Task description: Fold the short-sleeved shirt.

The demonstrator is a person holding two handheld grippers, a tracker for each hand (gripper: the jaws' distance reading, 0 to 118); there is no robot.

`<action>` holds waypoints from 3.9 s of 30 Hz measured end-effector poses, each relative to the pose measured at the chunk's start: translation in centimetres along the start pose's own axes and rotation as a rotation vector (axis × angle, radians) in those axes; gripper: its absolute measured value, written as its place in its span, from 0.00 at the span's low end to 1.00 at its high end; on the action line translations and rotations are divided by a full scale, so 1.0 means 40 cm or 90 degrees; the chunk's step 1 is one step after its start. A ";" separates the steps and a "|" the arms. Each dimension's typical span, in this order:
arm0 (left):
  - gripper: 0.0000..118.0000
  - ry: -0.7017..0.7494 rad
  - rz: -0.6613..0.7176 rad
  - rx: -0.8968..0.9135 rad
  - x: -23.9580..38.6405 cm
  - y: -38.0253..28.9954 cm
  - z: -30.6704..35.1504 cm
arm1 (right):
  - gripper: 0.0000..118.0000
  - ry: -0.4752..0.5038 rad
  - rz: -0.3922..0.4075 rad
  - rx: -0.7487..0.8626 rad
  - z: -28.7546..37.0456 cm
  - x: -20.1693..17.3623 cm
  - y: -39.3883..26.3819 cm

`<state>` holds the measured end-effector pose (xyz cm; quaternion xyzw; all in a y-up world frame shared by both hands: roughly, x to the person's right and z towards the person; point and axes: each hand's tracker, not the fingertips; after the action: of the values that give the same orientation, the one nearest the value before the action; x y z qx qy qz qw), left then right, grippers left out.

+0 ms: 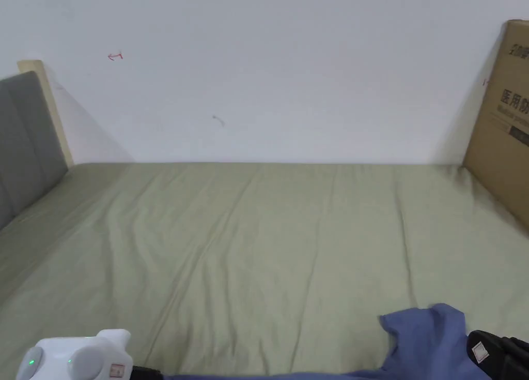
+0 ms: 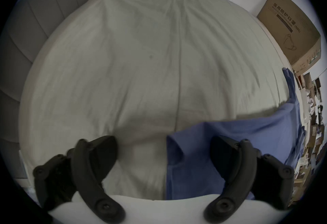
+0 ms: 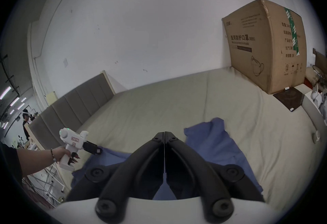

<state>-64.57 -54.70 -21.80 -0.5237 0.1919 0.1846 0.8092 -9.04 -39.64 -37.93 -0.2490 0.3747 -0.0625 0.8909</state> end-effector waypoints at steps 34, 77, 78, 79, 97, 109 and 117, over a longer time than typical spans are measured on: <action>0.02 -0.054 0.012 0.134 0.094 -0.088 0.232 | 0.02 -0.175 -0.021 -0.423 -0.471 0.364 0.045; 0.92 -0.257 0.116 0.300 0.074 -0.353 0.562 | 0.93 -0.151 -0.065 -0.136 0.327 0.110 -0.082; 0.92 -0.250 0.110 0.343 0.101 -0.352 0.595 | 0.93 -0.145 -0.041 -0.068 0.346 0.073 -0.063; 0.92 -0.227 0.101 0.398 0.131 -0.350 0.629 | 0.93 -0.142 -0.018 0.001 0.359 0.035 -0.044; 0.00 -0.072 -0.023 0.735 0.457 -0.367 0.742 | 0.01 -0.141 0.094 0.310 0.282 -0.204 0.030; 0.00 -0.360 0.111 0.317 0.075 -0.239 0.602 | 0.01 -0.109 0.102 0.233 0.266 -0.181 0.044; 0.98 -0.416 0.346 0.087 -0.184 -0.343 0.313 | 0.01 -0.104 0.075 0.145 0.194 -0.175 -0.011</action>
<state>-62.56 -49.16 -2.70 -0.3130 0.0682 0.5342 0.7823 -8.56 -34.86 -28.65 -0.1277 0.3058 -0.0316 0.9430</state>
